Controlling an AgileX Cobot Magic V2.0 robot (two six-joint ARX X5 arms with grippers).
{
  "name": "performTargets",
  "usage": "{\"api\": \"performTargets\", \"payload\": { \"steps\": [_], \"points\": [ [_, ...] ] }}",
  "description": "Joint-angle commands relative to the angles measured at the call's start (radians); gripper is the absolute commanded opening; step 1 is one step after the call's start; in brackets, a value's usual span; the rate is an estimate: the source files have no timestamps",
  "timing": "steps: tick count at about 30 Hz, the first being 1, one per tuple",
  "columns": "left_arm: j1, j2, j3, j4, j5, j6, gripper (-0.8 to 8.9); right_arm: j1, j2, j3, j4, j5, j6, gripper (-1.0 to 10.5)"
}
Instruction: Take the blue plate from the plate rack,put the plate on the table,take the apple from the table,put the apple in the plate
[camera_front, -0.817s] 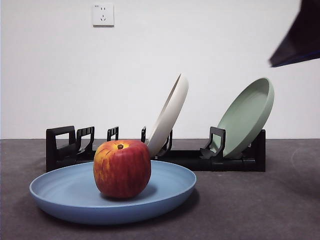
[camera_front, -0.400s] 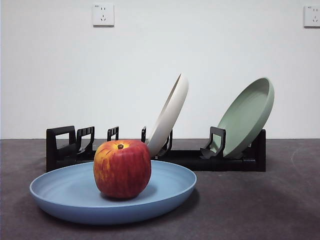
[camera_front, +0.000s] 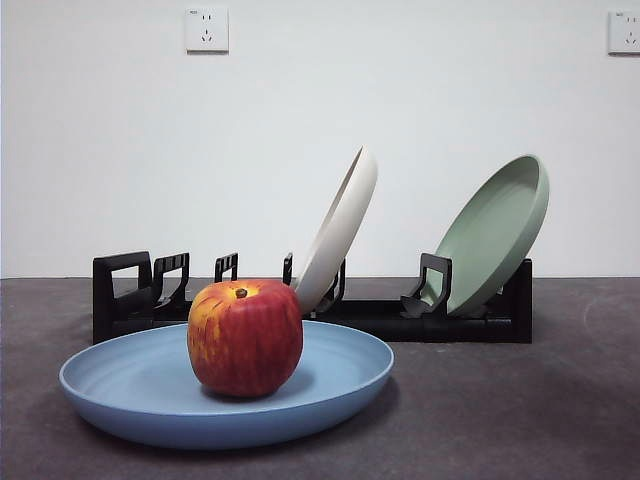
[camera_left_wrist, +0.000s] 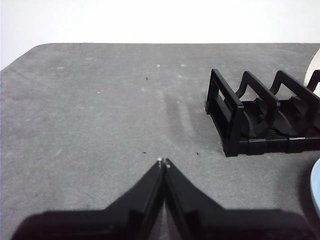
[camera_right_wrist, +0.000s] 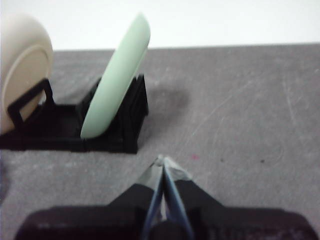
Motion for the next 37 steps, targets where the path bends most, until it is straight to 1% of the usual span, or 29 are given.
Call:
{"api": "performTargets", "payload": {
  "steps": [1, 3, 9, 14, 16, 17, 22, 37],
  "points": [
    [0.003, -0.003, -0.012, -0.003, 0.002, -0.003, -0.01, 0.0, -0.003, -0.021, 0.015, 0.001, 0.025, 0.0],
    [0.003, -0.003, -0.012, -0.002, 0.002, -0.003, -0.01, 0.0, -0.003, -0.026, 0.021, 0.001, 0.024, 0.0],
    [0.003, -0.003, -0.012, -0.003, 0.002, -0.003, -0.01, 0.0, -0.003, -0.07, 0.121, 0.002, 0.02, 0.0],
    [0.003, -0.003, -0.012, -0.003, 0.002, -0.003, 0.0, 0.0, -0.003, -0.069, 0.072, 0.002, 0.023, 0.0],
    [0.003, -0.003, -0.012, -0.003, 0.002, -0.003, 0.0, 0.002, 0.007, -0.069, 0.074, -0.001, 0.086, 0.0],
    [0.003, -0.003, -0.012, -0.002, 0.002, -0.003, -0.01, 0.003, 0.011, -0.069, 0.074, 0.0, 0.103, 0.0],
    [0.003, -0.003, -0.012, -0.003, 0.002, -0.003, 0.0, 0.002, 0.022, -0.069, 0.074, 0.033, 0.104, 0.0],
    [0.003, -0.003, -0.012, -0.003, 0.002, -0.003, -0.01, 0.002, 0.022, -0.069, 0.074, 0.032, 0.104, 0.0]
  ]
}}
